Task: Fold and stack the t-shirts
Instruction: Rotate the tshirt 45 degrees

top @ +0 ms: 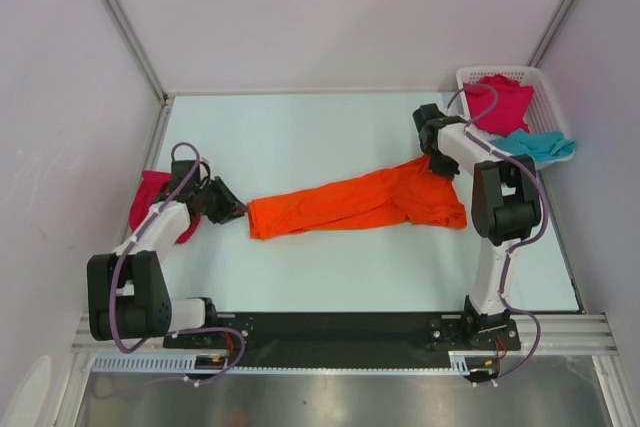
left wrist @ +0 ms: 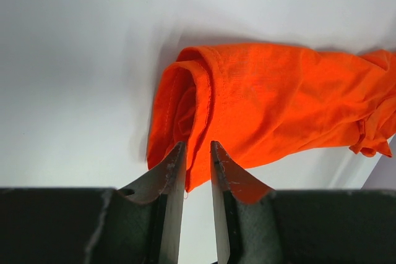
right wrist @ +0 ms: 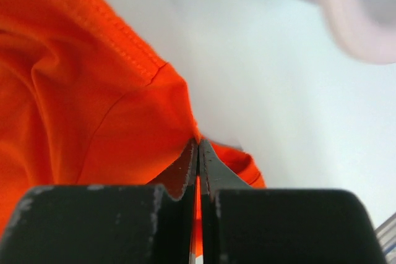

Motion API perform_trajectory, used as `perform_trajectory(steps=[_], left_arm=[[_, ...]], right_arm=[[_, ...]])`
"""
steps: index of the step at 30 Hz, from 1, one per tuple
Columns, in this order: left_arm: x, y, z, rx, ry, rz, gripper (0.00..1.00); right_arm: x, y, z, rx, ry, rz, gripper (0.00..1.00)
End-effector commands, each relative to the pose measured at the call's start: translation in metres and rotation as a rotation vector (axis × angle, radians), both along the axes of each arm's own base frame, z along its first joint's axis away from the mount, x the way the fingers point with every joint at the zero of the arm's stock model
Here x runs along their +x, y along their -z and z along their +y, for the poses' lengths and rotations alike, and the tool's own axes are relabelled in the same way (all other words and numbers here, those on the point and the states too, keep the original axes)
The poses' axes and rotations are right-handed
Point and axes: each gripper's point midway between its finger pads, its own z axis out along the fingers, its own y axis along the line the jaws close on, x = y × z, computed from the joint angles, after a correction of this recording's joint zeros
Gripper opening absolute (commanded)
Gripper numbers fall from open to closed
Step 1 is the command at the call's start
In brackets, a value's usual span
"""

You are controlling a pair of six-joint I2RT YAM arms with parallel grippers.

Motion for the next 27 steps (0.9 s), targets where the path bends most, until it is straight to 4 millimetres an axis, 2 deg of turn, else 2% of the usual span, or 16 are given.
perform_trajectory(steps=[1, 4, 6, 11, 13, 14, 15, 18, 22, 24, 27], left_arm=[[0.009, -0.010, 0.004, 0.012, 0.008, -0.045, 0.27], [0.009, -0.010, 0.005, 0.016, 0.005, -0.045, 0.27], [0.009, -0.011, 0.005, 0.016, 0.007, -0.043, 0.27], [0.009, -0.012, 0.005, 0.017, 0.007, -0.046, 0.27], [0.008, -0.011, 0.006, 0.018, 0.008, -0.044, 0.27], [0.008, -0.011, 0.006, 0.019, 0.007, -0.042, 0.27], [0.009, -0.012, 0.006, 0.018, 0.006, -0.047, 0.27], [0.009, -0.012, 0.006, 0.016, 0.005, -0.046, 0.27], [0.009, -0.011, 0.005, 0.009, 0.001, -0.042, 0.27], [0.012, -0.012, 0.005, 0.000, -0.007, -0.046, 0.28], [0.017, -0.018, -0.003, -0.044, 0.018, -0.071, 0.35]], right_arm=[[0.021, -0.039, -0.022, -0.128, 0.055, -0.112, 0.00], [0.025, -0.041, -0.027, -0.140, 0.068, -0.116, 0.01], [0.026, -0.034, -0.026, -0.135, 0.063, -0.097, 0.07], [0.026, -0.027, -0.025, -0.132, 0.063, -0.074, 0.09], [0.026, -0.026, -0.024, -0.126, 0.061, -0.068, 0.13], [0.026, -0.027, -0.024, -0.123, 0.061, -0.072, 0.17], [0.025, -0.028, -0.024, -0.118, 0.061, -0.071, 0.26], [0.025, -0.034, -0.021, -0.110, 0.057, -0.081, 0.34], [0.026, -0.055, -0.013, -0.113, 0.036, -0.115, 0.36], [0.031, -0.075, -0.010, -0.114, 0.029, -0.157, 0.38], [0.030, -0.099, 0.000, -0.114, 0.006, -0.192, 0.38]])
